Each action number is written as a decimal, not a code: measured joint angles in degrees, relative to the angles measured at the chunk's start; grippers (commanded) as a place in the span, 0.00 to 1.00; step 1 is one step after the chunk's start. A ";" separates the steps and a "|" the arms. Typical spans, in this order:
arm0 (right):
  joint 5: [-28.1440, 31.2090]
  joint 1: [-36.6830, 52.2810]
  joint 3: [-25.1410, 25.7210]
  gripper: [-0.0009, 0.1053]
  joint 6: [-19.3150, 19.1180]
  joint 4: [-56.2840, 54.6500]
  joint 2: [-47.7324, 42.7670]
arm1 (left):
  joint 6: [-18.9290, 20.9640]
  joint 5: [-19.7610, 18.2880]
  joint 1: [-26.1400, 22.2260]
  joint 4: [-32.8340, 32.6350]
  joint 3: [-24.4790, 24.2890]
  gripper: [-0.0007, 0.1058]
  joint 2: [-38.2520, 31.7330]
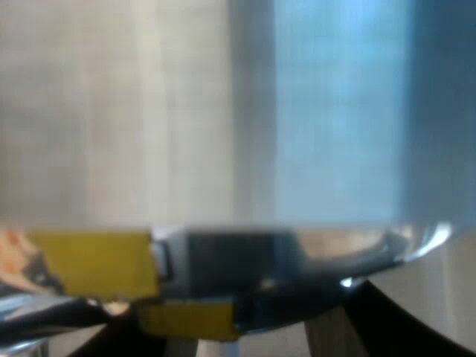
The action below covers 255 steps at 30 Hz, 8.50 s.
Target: Put the handle in the coffee machine
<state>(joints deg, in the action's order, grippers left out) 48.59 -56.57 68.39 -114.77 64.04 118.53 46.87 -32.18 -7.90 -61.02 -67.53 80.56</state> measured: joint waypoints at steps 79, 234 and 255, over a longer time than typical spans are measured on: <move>-28.02 -4.78 -22.74 0.65 20.12 -65.25 -52.86 | 11.73 -5.57 9.86 -6.70 7.34 0.01 -6.33; -46.20 55.39 -18.99 0.60 11.66 -121.59 -111.90 | 40.57 24.59 1.84 1.57 19.39 0.81 -79.11; -46.20 55.39 -22.96 0.60 10.94 -130.96 -118.91 | 43.01 23.08 1.84 -16.21 20.42 0.81 -81.38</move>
<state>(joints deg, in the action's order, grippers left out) 2.39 -1.18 45.43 -103.83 -66.93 -0.38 89.88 -9.09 -6.06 -77.23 -47.10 -0.82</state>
